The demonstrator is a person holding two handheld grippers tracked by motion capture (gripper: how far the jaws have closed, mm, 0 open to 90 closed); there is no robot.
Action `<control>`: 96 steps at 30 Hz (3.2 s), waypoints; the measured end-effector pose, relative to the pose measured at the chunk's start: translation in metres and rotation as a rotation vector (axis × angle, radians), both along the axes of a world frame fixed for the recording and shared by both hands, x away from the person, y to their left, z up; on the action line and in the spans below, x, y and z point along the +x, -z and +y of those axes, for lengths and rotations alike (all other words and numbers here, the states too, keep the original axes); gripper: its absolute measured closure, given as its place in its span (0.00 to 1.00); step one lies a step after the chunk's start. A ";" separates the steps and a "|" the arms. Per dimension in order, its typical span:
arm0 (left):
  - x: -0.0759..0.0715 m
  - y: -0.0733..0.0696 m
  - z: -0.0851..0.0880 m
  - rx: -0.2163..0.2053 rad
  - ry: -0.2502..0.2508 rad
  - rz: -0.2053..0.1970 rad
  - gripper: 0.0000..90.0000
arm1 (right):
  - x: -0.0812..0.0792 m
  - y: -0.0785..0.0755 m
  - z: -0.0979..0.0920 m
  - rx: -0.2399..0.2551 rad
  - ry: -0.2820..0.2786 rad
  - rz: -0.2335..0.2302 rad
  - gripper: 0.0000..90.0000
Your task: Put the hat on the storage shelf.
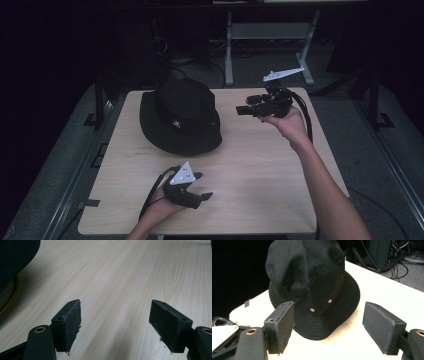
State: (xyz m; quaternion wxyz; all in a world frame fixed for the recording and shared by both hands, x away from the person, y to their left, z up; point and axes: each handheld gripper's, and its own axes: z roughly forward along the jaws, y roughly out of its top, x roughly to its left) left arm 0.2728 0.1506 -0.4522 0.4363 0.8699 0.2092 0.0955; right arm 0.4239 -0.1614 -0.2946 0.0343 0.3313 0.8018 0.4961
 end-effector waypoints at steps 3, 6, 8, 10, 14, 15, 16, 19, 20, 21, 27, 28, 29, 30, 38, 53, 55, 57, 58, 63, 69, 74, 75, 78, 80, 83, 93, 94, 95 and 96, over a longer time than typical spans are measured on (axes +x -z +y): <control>0.000 0.000 0.000 0.000 0.000 -0.001 0.28 | -0.001 0.003 -0.002 0.002 -0.001 0.004 0.27; 0.000 0.000 0.000 0.000 -0.003 0.000 0.28 | -0.003 0.007 -0.004 0.002 0.003 0.013 0.27; 0.000 0.000 0.001 -0.001 -0.005 0.001 0.28 | -0.003 0.010 -0.007 0.000 0.002 0.014 0.27; 0.001 0.000 0.001 -0.001 -0.007 0.002 0.28 | -0.004 0.011 -0.009 0.002 0.004 0.016 0.27; 0.000 0.000 0.001 -0.002 -0.010 0.004 0.28 | -0.007 0.014 -0.013 0.005 0.003 0.018 0.26; 0.000 0.000 0.001 -0.002 -0.010 0.004 0.28 | -0.008 0.014 -0.014 0.013 0.005 0.016 0.26; 0.001 0.000 0.001 0.004 -0.006 -0.002 0.28 | -0.009 0.015 -0.016 0.021 0.003 0.018 0.26; 0.001 0.000 0.001 0.007 -0.005 -0.001 0.28 | -0.012 0.017 -0.021 0.031 0.006 0.019 0.26; 0.001 0.000 0.001 0.007 -0.006 -0.001 0.28 | -0.013 0.019 -0.023 0.034 0.006 0.016 0.26; 0.001 0.000 0.001 0.008 -0.006 -0.001 0.28 | -0.014 0.021 -0.025 0.037 0.009 0.023 0.26; 0.001 0.000 0.002 0.011 -0.009 0.000 0.28 | -0.019 0.030 -0.036 0.030 0.024 0.030 0.25; 0.001 0.000 0.002 0.008 -0.012 0.003 0.28 | -0.020 0.032 -0.038 0.027 0.027 0.029 0.25; 0.001 0.000 0.002 0.003 -0.014 0.004 0.28 | -0.021 0.033 -0.039 0.030 0.031 0.030 0.25; 0.001 0.000 0.002 0.003 -0.014 0.004 0.28 | -0.022 0.035 -0.041 0.032 0.033 0.037 0.25; 0.000 0.000 0.003 0.004 -0.018 0.008 0.28 | -0.029 0.047 -0.054 0.029 0.043 0.049 0.25; 0.000 -0.001 0.006 0.002 -0.026 0.006 0.28 | -0.045 0.064 -0.070 0.040 0.047 0.067 0.25; 0.000 -0.001 0.006 0.000 -0.027 0.008 0.28 | -0.048 0.067 -0.073 0.038 0.051 0.077 0.25; 0.000 -0.001 0.006 0.001 -0.028 0.008 0.28 | -0.050 0.070 -0.074 0.038 0.050 0.078 0.25; 0.000 -0.001 0.006 0.000 -0.029 0.008 0.28 | -0.052 0.073 -0.076 0.040 0.050 0.082 0.25; 0.000 -0.001 0.007 -0.002 -0.031 0.009 0.28 | -0.058 0.079 -0.082 0.028 0.053 0.096 0.24; 0.000 -0.001 0.007 -0.004 -0.035 0.008 0.28 | -0.064 0.083 -0.088 0.035 0.055 0.103 0.23; 0.001 -0.001 0.009 -0.007 -0.037 0.004 0.28 | -0.072 0.090 -0.093 0.037 0.059 0.102 0.23; 0.001 -0.001 0.009 -0.007 -0.038 0.004 0.28 | -0.073 0.092 -0.094 0.041 0.060 0.104 0.23; 0.000 -0.001 0.009 -0.007 -0.039 0.004 0.28 | -0.077 0.098 -0.097 0.044 0.065 0.115 0.22; 0.000 -0.001 0.009 -0.009 -0.041 0.004 0.28 | -0.079 0.101 -0.098 0.042 0.065 0.120 0.22; 0.000 -0.001 0.009 -0.009 -0.043 0.003 0.28 | -0.082 0.104 -0.100 0.045 0.068 0.122 0.22; 0.000 -0.001 0.011 -0.007 -0.047 0.007 0.28 | -0.100 0.120 -0.108 0.047 0.075 0.131 0.21; 0.000 -0.001 0.011 -0.008 -0.046 0.008 0.28 | -0.101 0.122 -0.109 0.047 0.078 0.135 0.21; 0.000 -0.001 0.011 -0.008 -0.046 0.008 0.28 | -0.101 0.122 -0.109 0.047 0.078 0.135 0.21; 0.000 -0.001 0.011 -0.009 -0.047 0.008 0.28 | -0.103 0.123 -0.109 0.047 0.078 0.135 0.21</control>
